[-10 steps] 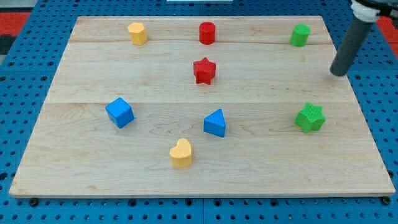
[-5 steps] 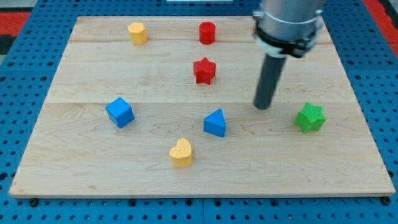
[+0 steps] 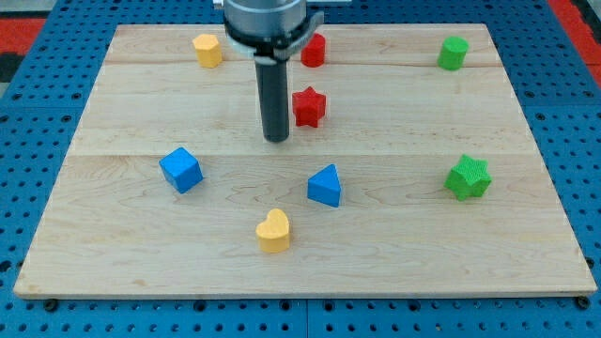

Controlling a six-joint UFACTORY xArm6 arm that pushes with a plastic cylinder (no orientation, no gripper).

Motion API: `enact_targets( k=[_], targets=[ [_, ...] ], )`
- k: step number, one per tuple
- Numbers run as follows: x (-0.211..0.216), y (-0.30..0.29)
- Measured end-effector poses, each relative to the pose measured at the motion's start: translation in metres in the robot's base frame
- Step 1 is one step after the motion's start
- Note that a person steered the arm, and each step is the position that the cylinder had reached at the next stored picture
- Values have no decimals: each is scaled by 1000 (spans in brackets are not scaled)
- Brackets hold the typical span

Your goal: Place red star in between red and green circles

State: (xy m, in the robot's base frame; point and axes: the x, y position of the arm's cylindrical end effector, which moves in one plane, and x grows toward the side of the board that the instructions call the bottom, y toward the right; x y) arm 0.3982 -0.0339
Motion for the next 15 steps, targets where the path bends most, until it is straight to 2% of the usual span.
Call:
enact_targets(
  k=[2,6,7,10,12,15],
  targets=[
    [-48,65],
    [-23,94],
    [-36,110],
    [-40,118],
    [-61,119],
    [-64,130]
  ],
)
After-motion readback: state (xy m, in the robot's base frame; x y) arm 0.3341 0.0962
